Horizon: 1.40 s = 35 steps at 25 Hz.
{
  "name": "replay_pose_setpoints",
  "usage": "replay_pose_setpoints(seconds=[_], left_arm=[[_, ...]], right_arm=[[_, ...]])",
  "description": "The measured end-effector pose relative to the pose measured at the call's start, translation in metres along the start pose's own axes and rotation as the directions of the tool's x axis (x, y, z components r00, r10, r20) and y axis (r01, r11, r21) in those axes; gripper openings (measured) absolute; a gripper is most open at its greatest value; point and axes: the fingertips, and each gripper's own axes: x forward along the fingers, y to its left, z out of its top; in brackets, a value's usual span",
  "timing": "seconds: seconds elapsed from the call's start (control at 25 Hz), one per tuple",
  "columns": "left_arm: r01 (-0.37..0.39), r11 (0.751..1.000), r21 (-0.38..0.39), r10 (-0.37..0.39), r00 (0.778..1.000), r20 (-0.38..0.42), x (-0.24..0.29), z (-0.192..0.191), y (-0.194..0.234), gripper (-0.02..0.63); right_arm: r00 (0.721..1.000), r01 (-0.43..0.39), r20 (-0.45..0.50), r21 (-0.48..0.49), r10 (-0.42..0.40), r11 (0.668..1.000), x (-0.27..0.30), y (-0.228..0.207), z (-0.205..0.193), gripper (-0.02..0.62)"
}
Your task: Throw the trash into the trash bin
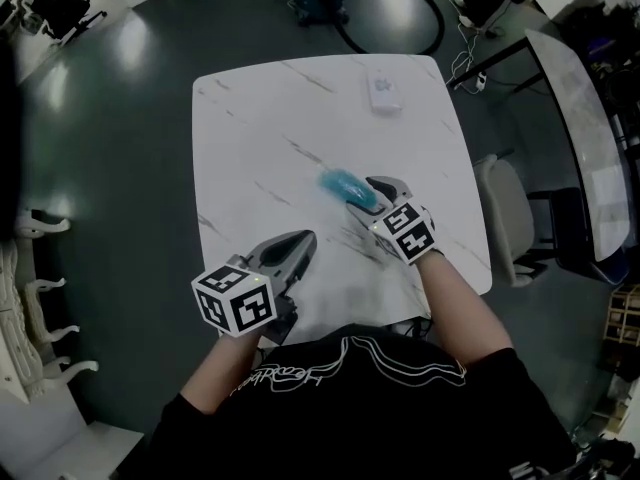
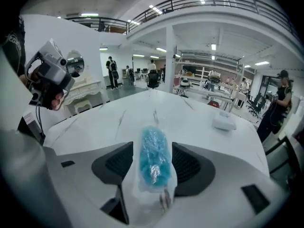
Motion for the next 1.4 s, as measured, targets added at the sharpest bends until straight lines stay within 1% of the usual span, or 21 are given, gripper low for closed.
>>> replay_pose_setpoints(seconds=[0.16, 0.36, 0.48, 0.68, 0.8, 0.92, 1.04, 1.2, 1.28, 1.4], left_arm=[[-0.015, 1.000, 0.009, 0.015, 1.000, -0.006, 0.001, -0.001, 0.008, 0.006], [-0.018, 1.000, -0.002, 0.018, 1.000, -0.010, 0.003, -0.008, 0.012, 0.006], [-0.027, 1.000, -0.006, 0.027, 1.000, -0.012, 0.001, -0.011, 0.014, 0.006], [-0.041, 0.999, -0.008, 0.041, 0.999, -0.017, -0.003, -0.013, 0.014, 0.006], [-0.047, 0.999, -0.007, 0.047, 0.999, -0.016, -0.005, -0.014, 0.013, 0.006], [-0.055, 0.998, -0.003, 0.055, 0.998, -0.014, -0.007, -0.015, 0.011, 0.006], [-0.061, 0.998, -0.004, 0.061, 0.998, -0.010, -0.010, -0.014, 0.009, 0.006], [-0.051, 0.998, 0.023, 0.052, 0.998, -0.027, -0.010, -0.016, 0.002, 0.006], [-0.054, 0.998, 0.041, 0.055, 0.998, -0.026, -0.009, -0.015, -0.001, 0.006], [-0.061, 0.997, 0.044, 0.062, 0.998, -0.015, -0.010, -0.014, -0.007, 0.006]], right_arm=[[0.999, 0.003, -0.047, 0.010, -0.003, 1.000, 0.019, -0.004, -0.012, 0.258], [0.995, -0.012, -0.099, 0.030, 0.015, 0.999, 0.032, -0.006, -0.032, 0.258], [0.995, -0.031, -0.096, 0.068, 0.038, 0.997, 0.034, -0.007, -0.035, 0.255], [0.996, -0.017, -0.088, 0.098, 0.026, 0.995, 0.034, -0.012, -0.035, 0.192], [0.995, -0.017, -0.098, 0.098, 0.026, 0.995, 0.034, -0.012, -0.034, 0.162], [0.994, -0.015, -0.106, 0.095, 0.025, 0.995, 0.034, -0.010, -0.033, 0.104], [0.996, 0.003, -0.094, 0.096, 0.006, 0.995, 0.034, -0.009, -0.030, 0.073], [0.997, 0.010, -0.071, 0.074, -0.004, 0.997, 0.026, -0.007, -0.022, 0.057], [0.999, 0.013, -0.046, 0.057, -0.010, 0.998, 0.017, -0.006, -0.013, 0.055], [1.000, 0.025, 0.015, 0.027, -0.025, 0.999, -0.006, 0.000, 0.006, 0.054]])
